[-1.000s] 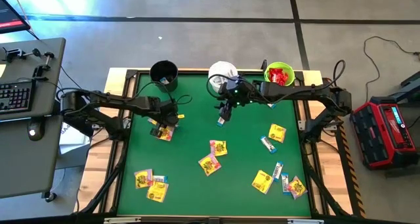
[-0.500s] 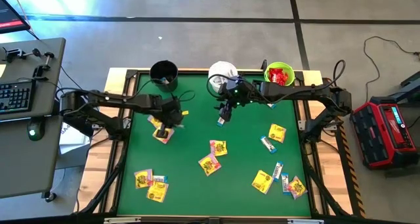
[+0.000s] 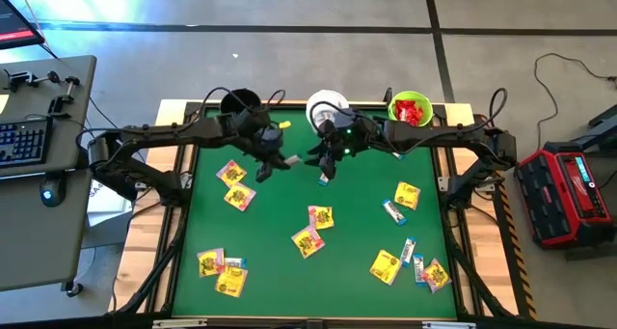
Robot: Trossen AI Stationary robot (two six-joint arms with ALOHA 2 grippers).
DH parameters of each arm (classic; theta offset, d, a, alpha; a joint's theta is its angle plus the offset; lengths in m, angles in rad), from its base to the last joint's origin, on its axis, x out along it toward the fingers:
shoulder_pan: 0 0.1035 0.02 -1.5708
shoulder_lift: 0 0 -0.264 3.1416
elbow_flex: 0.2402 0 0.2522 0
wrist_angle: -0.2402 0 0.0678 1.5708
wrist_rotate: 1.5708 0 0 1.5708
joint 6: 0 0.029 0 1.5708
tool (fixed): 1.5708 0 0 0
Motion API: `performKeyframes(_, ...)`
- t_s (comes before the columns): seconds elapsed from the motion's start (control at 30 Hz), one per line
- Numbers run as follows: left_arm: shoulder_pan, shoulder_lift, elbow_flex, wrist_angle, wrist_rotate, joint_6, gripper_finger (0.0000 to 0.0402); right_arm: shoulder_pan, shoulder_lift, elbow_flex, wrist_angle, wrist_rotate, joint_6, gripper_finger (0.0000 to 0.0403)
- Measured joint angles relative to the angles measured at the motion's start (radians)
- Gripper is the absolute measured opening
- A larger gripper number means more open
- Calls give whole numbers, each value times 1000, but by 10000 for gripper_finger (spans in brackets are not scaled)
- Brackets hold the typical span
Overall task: Sort candy by brand, put in halloween buckets
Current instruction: Put the white candy into the white bucket
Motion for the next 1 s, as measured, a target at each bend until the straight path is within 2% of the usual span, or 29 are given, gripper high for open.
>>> performKeyframes(0.13,-11,11,44,38,11,-20,14,0,0,0,30,-22,4,188)
performKeyframes(0.3,-19,57,96,42,77,-44,14,0,0,0,76,-48,20,196)
performKeyframes(0.43,-24,78,126,73,81,-62,14,0,0,0,90,-116,40,190)
performKeyframes(0.57,-25,95,149,86,108,-85,14,0,0,0,90,-135,57,155)
performKeyframes(0.83,-25,98,152,84,122,-98,20,0,0,0,86,-127,63,17)
performKeyframes(1.0,-25,97,152,87,110,-99,60,-10,0,0,88,-139,73,26)
